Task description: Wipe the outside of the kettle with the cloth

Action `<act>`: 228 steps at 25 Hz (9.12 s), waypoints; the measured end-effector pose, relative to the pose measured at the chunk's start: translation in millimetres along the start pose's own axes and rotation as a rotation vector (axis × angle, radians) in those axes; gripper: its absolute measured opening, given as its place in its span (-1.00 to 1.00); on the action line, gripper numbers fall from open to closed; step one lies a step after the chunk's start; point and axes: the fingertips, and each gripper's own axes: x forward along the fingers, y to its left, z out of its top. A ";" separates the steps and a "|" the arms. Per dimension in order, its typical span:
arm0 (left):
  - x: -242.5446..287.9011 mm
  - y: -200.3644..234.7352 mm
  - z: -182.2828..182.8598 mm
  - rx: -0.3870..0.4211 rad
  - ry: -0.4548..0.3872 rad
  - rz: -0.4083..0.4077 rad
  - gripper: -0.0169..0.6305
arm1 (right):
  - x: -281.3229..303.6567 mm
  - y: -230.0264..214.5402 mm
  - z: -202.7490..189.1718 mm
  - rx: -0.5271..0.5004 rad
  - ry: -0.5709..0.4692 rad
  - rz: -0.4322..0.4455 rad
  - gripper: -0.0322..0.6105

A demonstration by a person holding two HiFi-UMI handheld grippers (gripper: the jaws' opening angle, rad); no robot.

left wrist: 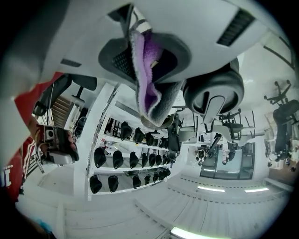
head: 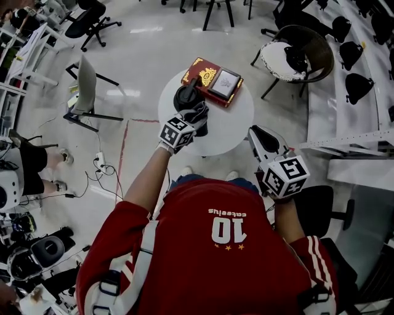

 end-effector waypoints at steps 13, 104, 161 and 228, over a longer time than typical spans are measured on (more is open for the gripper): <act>27.2 -25.1 42.3 0.063 -0.050 -0.082 -0.77 | -19.9 -19.8 3.1 0.023 -0.021 -0.066 -0.74; -47.9 144.4 -89.8 -0.253 -0.051 -0.003 -0.77 | 38.9 82.2 -43.2 0.054 0.122 -0.136 -0.74; 20.2 -24.0 24.2 0.059 -0.116 0.058 -0.77 | -25.0 -20.9 -21.8 0.000 0.071 0.041 -0.74; -278.7 -57.7 165.3 0.272 -0.570 0.214 -0.77 | -12.7 46.5 107.7 -0.138 -0.246 -0.092 -0.80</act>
